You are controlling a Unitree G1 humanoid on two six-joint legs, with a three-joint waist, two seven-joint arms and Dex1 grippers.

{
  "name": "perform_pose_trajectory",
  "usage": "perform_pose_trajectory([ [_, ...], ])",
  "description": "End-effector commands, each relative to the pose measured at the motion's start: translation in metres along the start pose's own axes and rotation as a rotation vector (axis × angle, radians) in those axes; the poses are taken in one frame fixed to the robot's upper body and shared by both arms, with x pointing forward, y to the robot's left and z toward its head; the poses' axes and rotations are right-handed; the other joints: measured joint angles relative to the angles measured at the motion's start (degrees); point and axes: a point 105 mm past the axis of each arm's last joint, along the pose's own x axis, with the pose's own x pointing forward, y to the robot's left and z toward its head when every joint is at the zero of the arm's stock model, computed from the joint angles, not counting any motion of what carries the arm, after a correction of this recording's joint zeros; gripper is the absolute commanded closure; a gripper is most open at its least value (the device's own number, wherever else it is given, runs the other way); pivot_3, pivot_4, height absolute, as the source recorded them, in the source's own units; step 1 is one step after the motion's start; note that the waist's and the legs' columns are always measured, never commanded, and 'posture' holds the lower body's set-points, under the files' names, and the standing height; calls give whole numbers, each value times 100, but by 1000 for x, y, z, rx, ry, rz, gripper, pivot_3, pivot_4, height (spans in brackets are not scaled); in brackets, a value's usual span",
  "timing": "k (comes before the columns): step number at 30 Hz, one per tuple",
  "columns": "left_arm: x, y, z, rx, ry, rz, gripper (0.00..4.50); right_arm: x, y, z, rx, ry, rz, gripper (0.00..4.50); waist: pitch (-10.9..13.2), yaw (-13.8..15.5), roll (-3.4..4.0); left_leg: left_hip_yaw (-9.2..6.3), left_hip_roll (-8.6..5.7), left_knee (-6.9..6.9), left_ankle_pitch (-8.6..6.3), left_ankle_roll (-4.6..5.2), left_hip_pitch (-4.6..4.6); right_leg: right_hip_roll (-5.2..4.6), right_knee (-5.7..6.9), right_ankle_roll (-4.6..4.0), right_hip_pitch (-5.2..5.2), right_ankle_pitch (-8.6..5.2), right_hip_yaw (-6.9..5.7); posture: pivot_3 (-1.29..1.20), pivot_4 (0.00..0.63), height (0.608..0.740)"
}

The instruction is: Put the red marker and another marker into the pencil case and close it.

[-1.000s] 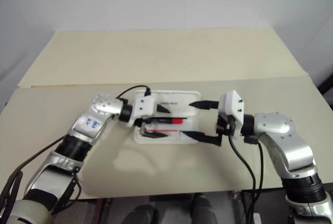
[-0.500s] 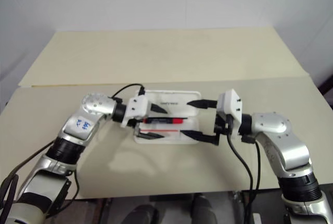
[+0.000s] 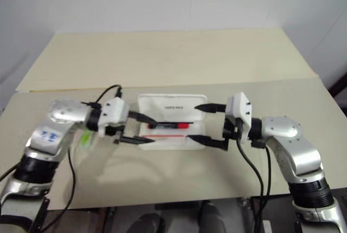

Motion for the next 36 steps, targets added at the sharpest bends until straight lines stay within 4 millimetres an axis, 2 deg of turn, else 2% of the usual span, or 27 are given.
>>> perform_pose_trajectory([
  [1, -17, -2, 13, 10, -17, 70, 1900, 2, -1, 10, -37, -28, 28, 0, 0, 0, 0, -3, 0, 0, 0, 0, 0, 0, 0, 0, 0, 0, 0, 0, 150, 740],
  [9, -51, -13, -2, -126, 85, 350, 1900, 7, -4, 8, -30, -32, 66, 0, 0, 2, 0, -17, 1, -1, -6, 3, 1, 1, -2, -2, 0, -1, 2, 0, 150, 740],
  [17, -69, -31, -24, -283, 176, 639, 1900, 21, -6, 9, -34, -61, 129, 0, 0, -27, 1, -28, 4, -2, -9, 0, 5, 3, 0, -4, 0, -2, 5, 0, 150, 740],
  [20, -78, -37, -34, -341, 212, 754, 1296, 23, -8, 9, -38, -62, 138, 0, 1, -60, 1, -29, 6, -2, -11, -2, 5, 6, -1, -5, -1, -3, 5, 0, 150, 740],
  [24, -87, -45, -50, -384, 293, 868, 31, 21, -11, 8, -39, -58, 144, 0, 0, -54, 1, -30, 7, -2, -12, -3, 5, 7, -1, -7, -1, -4, 5, 0, 150, 740],
  [36, -116, -52, -75, -477, 455, 1154, 31, 34, -5, 11, -58, -91, 215, 0, 0, -68, 1, -29, 12, -2, -15, -9, 7, 14, 0, -9, -1, -5, 6, 0, 150, 740],
])
